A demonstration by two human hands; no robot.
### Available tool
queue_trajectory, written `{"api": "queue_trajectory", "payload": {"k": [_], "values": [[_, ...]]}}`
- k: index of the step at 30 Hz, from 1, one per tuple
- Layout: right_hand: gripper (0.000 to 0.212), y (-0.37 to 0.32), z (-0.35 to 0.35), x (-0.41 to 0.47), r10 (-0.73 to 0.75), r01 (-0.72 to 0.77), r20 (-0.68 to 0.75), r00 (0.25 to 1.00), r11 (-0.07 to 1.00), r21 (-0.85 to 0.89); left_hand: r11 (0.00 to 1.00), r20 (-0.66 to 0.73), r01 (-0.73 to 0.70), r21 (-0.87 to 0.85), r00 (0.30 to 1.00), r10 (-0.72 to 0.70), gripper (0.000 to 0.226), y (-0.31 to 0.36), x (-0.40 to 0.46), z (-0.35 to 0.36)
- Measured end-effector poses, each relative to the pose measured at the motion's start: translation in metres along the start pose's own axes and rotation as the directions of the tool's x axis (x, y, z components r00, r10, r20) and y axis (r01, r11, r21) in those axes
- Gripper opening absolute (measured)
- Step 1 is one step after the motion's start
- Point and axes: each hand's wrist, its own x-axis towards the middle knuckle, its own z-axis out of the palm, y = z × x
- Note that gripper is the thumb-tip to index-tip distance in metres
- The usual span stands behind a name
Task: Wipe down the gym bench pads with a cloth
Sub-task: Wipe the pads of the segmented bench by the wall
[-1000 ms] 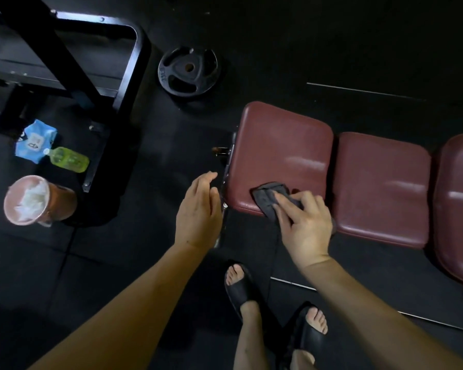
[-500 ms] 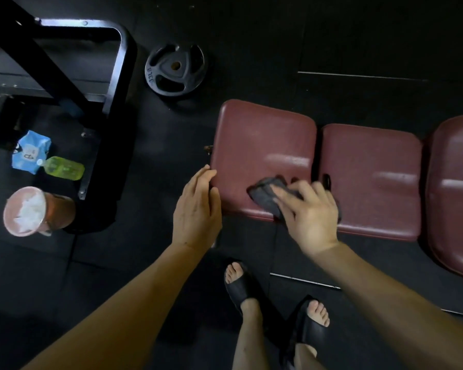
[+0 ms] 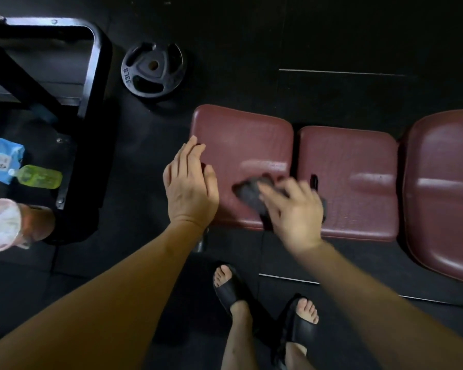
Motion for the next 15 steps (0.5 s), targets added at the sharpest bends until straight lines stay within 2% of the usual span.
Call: {"api": "queue_trajectory", "payload": {"k": [3,5,12,15], "values": [[0.026,0.024,0.019,0.073,0.181,-0.185,-0.127,0.975,0.982,-0.025,0.999,0.003,0.023,-0.042,1.0,-0.023,0.048,-0.001,0.001,0.001],[0.024,0.028,0.026,0.091,0.248,-0.253,-0.166,0.954,0.967,-0.009,0.998,0.006,0.022,-0.061,1.0,-0.021,0.047,-0.002,0.001,0.0],[0.022,-0.003,0.001,-0.029,0.271,-0.266,-0.07,0.96,0.961,0.071,0.987,-0.003,0.016,-0.16,1.0,-0.017,0.042,-0.002,-0.003,-0.002],[0.02,-0.012,0.002,-0.04,0.318,-0.315,-0.08,0.945,0.948,0.055,0.963,-0.015,0.024,-0.269,0.999,-0.029,0.039,-0.006,-0.007,-0.003]]}}
